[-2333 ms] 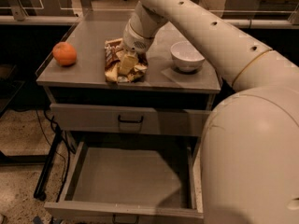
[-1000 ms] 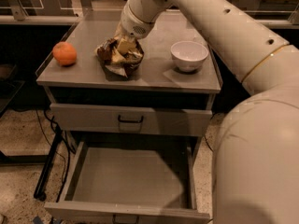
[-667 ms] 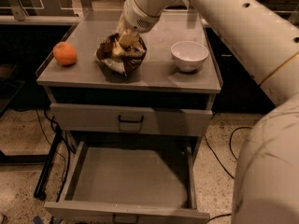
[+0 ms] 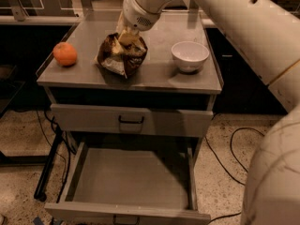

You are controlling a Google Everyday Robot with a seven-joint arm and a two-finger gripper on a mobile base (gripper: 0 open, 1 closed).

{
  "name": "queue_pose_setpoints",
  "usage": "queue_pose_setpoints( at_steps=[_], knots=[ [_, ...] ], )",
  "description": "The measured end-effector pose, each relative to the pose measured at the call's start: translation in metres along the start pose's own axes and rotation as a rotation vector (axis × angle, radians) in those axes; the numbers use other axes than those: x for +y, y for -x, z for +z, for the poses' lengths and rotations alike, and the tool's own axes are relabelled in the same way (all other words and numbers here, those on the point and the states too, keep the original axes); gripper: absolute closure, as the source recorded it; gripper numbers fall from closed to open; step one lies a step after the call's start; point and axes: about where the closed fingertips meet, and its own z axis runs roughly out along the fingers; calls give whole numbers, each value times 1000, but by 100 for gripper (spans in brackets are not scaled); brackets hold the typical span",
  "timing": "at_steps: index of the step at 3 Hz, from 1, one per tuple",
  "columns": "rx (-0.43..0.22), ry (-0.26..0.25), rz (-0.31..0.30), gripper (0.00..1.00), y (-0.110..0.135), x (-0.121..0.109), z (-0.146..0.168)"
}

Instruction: Place brown chip bag into middle drawer

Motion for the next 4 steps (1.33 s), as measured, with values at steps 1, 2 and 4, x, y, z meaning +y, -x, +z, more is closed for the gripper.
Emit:
queue_pose_setpoints(
  at_steps=[1,2,4],
  knots=[
    [5,-12,12,100,13,13,-23],
    [15,-44,54,100,44,56,-72],
    [30,-62,37,100,39,54,-82]
  ],
)
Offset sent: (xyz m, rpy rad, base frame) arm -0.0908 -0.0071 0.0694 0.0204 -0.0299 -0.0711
